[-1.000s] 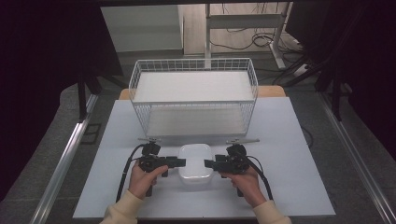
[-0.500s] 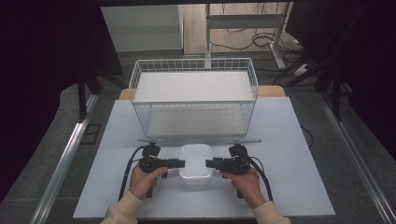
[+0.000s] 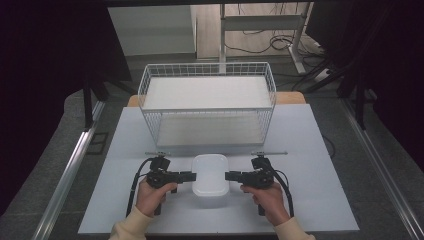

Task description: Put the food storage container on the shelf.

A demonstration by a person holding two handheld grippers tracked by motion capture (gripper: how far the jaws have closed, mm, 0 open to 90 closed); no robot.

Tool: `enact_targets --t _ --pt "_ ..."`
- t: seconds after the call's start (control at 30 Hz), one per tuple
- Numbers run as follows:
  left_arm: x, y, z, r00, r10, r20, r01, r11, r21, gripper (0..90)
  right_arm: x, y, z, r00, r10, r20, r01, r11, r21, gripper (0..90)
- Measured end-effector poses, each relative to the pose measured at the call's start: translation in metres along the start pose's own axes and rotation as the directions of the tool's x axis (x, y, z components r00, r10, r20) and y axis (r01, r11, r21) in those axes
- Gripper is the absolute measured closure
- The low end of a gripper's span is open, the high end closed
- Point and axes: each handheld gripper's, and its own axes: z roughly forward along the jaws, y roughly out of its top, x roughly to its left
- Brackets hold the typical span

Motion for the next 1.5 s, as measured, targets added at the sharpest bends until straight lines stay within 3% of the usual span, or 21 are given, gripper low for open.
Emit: enact_targets --t 0.17,0.43,0.67,0.87,0.97,1.5 --pt "-0.002 -0.001 -0.004 0.9999 0.011 0.004 -0.011 0.9994 -0.032 77.5 0.002 -0.001 -0.006 0.9997 -0.003 -0.024 0.003 1.0 -0.012 80.1" --pt "-0.004 -0.003 -0.007 0.9994 0.034 0.001 -0.034 0.9988 -0.034 78.4 0.008 -0.002 -0.009 0.9985 -0.055 -0.002 0.055 0.998 -0.027 80.2" --pt "-0.015 0.0 -0.017 0.9976 0.069 -0.001 -0.069 0.9952 -0.069 79.0 0.015 0.0 -0.017 0.9947 -0.103 -0.008 0.102 0.993 -0.056 80.2" --pt "-0.027 0.001 -0.027 0.9939 0.109 -0.018 -0.11 0.9882 -0.106 79.2 0.025 0.003 -0.025 0.9872 -0.159 -0.007 0.158 0.983 -0.096 80.2" --pt "-0.033 0.002 -0.031 0.9904 0.135 -0.029 -0.138 0.9827 -0.123 79.2 0.033 0.005 -0.03 0.9794 -0.202 0.006 0.201 0.972 -0.119 80.2" --pt "-0.049 0.015 -0.046 0.9811 0.186 -0.054 -0.192 0.9684 -0.159 79.2 0.049 0.017 -0.043 0.9598 -0.279 0.027 0.28 0.948 -0.153 80.1"
